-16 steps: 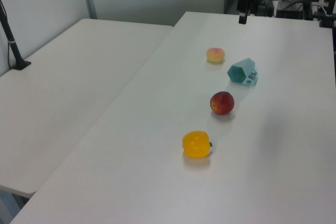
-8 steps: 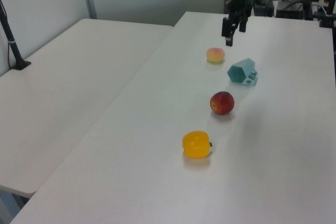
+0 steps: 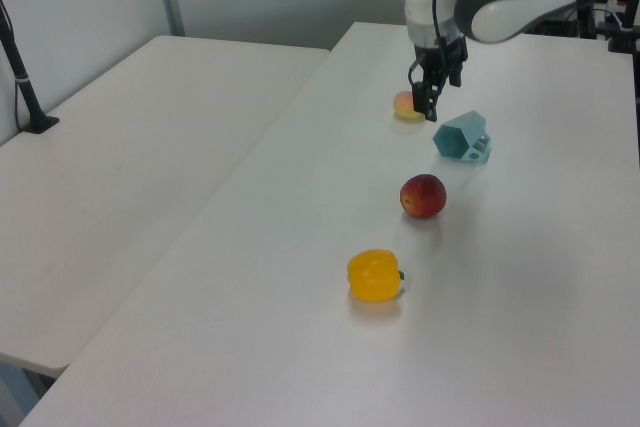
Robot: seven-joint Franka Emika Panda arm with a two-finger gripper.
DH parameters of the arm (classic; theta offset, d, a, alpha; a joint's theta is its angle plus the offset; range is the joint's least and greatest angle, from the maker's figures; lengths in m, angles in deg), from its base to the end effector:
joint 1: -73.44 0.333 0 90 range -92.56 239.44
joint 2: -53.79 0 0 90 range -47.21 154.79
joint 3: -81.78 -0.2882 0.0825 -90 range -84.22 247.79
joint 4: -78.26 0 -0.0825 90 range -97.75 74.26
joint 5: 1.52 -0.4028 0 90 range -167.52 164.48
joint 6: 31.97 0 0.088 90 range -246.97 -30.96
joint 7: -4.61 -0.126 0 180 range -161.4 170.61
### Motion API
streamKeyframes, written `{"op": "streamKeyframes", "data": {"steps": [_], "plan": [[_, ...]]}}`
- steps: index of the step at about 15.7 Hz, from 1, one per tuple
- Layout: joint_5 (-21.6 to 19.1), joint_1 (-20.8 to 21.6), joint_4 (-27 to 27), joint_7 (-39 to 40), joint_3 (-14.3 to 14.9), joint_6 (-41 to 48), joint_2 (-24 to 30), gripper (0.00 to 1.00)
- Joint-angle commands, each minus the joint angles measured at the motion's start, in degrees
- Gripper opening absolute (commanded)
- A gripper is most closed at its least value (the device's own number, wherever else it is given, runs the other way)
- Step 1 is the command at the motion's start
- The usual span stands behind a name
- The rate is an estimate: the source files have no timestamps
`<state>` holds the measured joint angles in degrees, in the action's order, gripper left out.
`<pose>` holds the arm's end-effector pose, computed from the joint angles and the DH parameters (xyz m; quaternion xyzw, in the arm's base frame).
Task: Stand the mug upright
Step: 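Lower the gripper onto the cup's open rim and close on it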
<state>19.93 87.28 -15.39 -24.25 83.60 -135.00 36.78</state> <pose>0.6357 0.0983 0.3901 0.9769 -0.0897 0.0025 0.1941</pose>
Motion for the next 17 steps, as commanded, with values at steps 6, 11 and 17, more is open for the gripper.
{"op": "streamKeyframes", "data": {"steps": [6, 11, 17], "plan": [[8.8, -1.7, -4.0, -1.6, 1.5, -5.9, -5.9, 1.0], [11.9, -2.4, -7.0, -1.6, 4.9, -9.0, -5.9, 1.0], [14.8, -3.1, -9.6, -1.5, 5.8, -9.0, -5.9, 1.0]]}}
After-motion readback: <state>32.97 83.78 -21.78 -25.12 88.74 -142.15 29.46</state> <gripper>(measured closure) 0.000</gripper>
